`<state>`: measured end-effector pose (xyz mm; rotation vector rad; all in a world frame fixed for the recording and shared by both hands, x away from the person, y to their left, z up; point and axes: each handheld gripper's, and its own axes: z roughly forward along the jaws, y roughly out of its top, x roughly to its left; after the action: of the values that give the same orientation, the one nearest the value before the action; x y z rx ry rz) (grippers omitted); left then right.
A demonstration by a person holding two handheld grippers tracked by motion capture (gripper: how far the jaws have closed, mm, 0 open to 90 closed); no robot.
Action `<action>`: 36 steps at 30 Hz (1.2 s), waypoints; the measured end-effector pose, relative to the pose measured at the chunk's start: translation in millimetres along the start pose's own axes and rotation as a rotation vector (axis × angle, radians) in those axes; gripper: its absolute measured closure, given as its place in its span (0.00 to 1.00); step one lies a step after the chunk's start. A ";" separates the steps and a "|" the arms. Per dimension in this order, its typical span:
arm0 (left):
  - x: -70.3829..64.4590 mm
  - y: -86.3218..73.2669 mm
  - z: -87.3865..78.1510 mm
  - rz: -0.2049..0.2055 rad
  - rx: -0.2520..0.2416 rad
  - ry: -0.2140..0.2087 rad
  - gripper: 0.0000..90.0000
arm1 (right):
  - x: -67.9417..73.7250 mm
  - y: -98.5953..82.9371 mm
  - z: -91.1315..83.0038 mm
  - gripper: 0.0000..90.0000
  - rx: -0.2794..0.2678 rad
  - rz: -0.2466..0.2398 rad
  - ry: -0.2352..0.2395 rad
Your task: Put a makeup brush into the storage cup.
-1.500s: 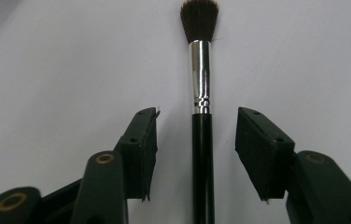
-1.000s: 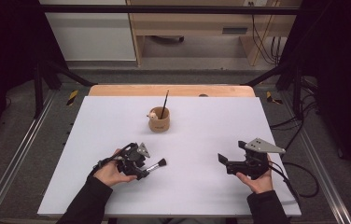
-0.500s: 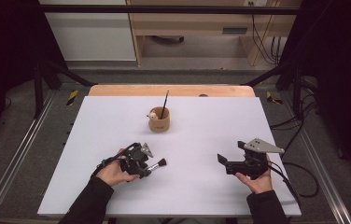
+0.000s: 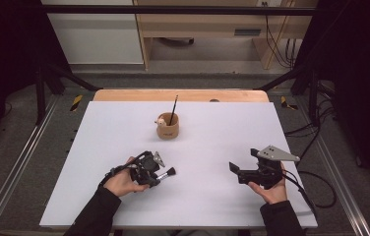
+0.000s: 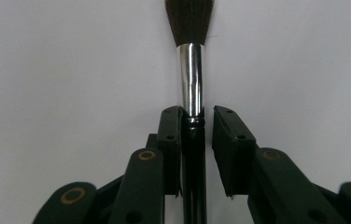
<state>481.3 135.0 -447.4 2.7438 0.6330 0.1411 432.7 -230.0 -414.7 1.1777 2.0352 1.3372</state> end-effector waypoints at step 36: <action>-9.2 2.4 -25.5 0.036 -0.071 0.053 0.87 | 0.6 0.4 -0.4 0.07 -0.002 0.005 0.006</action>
<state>469.7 136.2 -422.8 2.6918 0.5819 0.2403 432.3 -229.7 -414.2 1.1808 2.0360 1.3458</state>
